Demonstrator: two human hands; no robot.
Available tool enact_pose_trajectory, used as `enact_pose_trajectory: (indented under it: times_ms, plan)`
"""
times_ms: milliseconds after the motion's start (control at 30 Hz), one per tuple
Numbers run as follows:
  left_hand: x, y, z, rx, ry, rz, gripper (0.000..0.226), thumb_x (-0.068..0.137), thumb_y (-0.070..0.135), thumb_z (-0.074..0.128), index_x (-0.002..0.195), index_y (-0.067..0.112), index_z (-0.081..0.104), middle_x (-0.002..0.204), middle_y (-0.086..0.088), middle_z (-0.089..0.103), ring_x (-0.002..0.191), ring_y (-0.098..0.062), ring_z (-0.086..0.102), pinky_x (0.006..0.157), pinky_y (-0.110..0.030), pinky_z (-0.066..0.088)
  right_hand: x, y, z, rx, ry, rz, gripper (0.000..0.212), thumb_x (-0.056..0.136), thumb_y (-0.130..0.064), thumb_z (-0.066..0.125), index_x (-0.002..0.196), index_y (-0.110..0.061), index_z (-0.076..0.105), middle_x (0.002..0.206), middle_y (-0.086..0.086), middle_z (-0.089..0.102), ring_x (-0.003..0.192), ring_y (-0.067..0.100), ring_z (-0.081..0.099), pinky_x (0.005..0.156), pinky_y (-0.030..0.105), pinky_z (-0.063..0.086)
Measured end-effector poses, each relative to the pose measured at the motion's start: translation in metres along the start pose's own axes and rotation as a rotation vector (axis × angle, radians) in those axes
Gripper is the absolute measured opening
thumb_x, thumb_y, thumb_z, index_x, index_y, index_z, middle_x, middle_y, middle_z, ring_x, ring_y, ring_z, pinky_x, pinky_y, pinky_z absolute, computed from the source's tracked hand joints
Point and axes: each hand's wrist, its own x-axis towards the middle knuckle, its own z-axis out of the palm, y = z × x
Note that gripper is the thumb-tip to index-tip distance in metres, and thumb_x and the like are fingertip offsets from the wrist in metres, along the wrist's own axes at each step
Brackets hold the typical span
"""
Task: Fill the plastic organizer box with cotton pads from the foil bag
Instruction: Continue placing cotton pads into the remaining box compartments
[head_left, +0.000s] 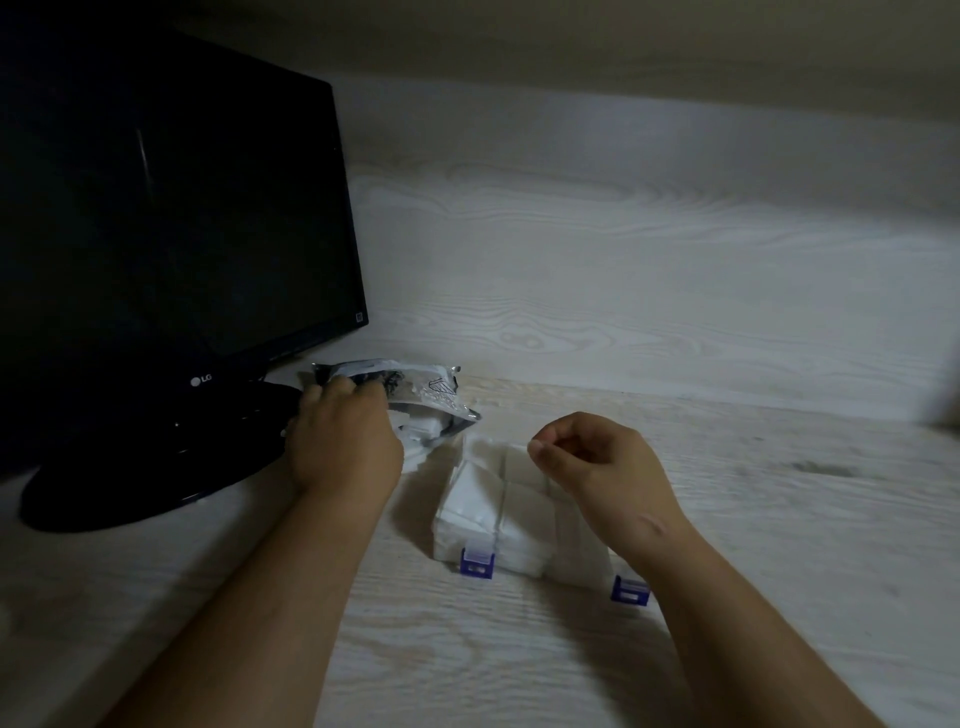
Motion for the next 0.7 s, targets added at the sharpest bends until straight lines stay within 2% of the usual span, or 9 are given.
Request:
enact_pose_trajectory:
  times_ms: [67, 167, 267, 333, 433, 500, 600, 700]
  plan:
    - [-0.001, 0.001, -0.002, -0.025, 0.065, 0.028, 0.023, 0.084, 0.020, 0.059, 0.106, 0.020, 0.063, 0.112, -0.006, 0.063, 0.111, -0.032, 0.049, 0.088, -0.041, 0.041, 0.000, 0.000, -0.001, -0.003, 0.004, -0.001, 0.007, 0.085, -0.028, 0.070, 0.079, -0.023, 0.071, 0.067, -0.009, 0.068, 0.059, 0.000, 0.058, 0.062, 0.022, 0.049]
    - [0.000, 0.003, 0.001, -0.191, 0.228, 0.114, 0.016, 0.083, 0.010, 0.060, 0.094, 0.018, 0.068, 0.095, -0.007, 0.070, 0.095, -0.034, 0.054, 0.079, -0.037, 0.037, 0.001, -0.001, -0.002, -0.004, 0.028, -0.015, 0.006, 0.086, -0.025, 0.070, 0.080, -0.023, 0.071, 0.070, -0.006, 0.069, 0.060, 0.001, 0.059, 0.057, 0.016, 0.047]
    - [0.001, 0.007, 0.007, -0.500, 0.286, 0.183, 0.025, 0.088, 0.015, 0.051, 0.097, 0.016, 0.074, 0.099, -0.004, 0.071, 0.095, -0.031, 0.057, 0.082, -0.031, 0.036, 0.004, 0.001, -0.004, -0.013, 0.067, -0.027, 0.003, 0.085, -0.022, 0.071, 0.082, -0.021, 0.071, 0.074, -0.004, 0.071, 0.064, 0.006, 0.063, 0.055, 0.012, 0.047]
    - [0.000, 0.012, 0.004, -0.746, 0.206, 0.156, 0.023, 0.093, 0.010, 0.053, 0.100, 0.014, 0.074, 0.100, 0.003, 0.069, 0.098, -0.021, 0.059, 0.084, -0.023, 0.039, 0.006, 0.002, -0.004, -0.033, 0.086, -0.035, 0.003, 0.085, -0.020, 0.072, 0.083, -0.021, 0.070, 0.075, -0.004, 0.071, 0.067, 0.007, 0.063, 0.056, 0.012, 0.046]
    - [-0.003, 0.023, -0.006, -1.014, 0.050, 0.074, 0.023, 0.091, 0.004, 0.059, 0.094, 0.023, 0.073, 0.090, 0.016, 0.066, 0.087, -0.006, 0.061, 0.074, -0.012, 0.043, 0.007, 0.003, -0.004, -0.033, 0.086, -0.036, 0.003, 0.086, -0.018, 0.071, 0.084, -0.020, 0.070, 0.077, -0.002, 0.071, 0.068, 0.008, 0.063, 0.058, 0.014, 0.046]
    - [-0.006, 0.030, -0.012, -1.152, -0.038, 0.052, 0.027, 0.090, 0.004, 0.062, 0.085, 0.029, 0.069, 0.086, 0.014, 0.068, 0.077, 0.002, 0.063, 0.068, -0.010, 0.045, 0.008, 0.003, -0.005, -0.026, 0.085, -0.037, 0.005, 0.087, -0.019, 0.070, 0.082, -0.021, 0.069, 0.077, -0.002, 0.072, 0.065, 0.006, 0.062, 0.063, 0.019, 0.049]
    - [-0.012, 0.041, -0.016, -1.185, -0.169, 0.068, 0.019, 0.089, 0.007, 0.065, 0.082, 0.025, 0.066, 0.081, 0.004, 0.070, 0.070, 0.001, 0.063, 0.062, -0.013, 0.047, 0.008, 0.002, -0.006, 0.001, 0.053, -0.048, 0.006, 0.088, -0.023, 0.069, 0.082, -0.023, 0.068, 0.079, -0.004, 0.072, 0.072, 0.009, 0.066, 0.074, 0.036, 0.056]
    - [-0.017, 0.051, -0.016, -1.134, -0.243, 0.116, 0.013, 0.087, 0.012, 0.067, 0.080, 0.022, 0.066, 0.073, 0.006, 0.068, 0.065, -0.002, 0.060, 0.061, -0.021, 0.044, 0.005, -0.002, -0.006, 0.039, -0.010, -0.066, 0.008, 0.086, -0.022, 0.072, 0.084, -0.021, 0.064, 0.079, -0.004, 0.072, 0.073, 0.012, 0.067, 0.073, 0.037, 0.057]
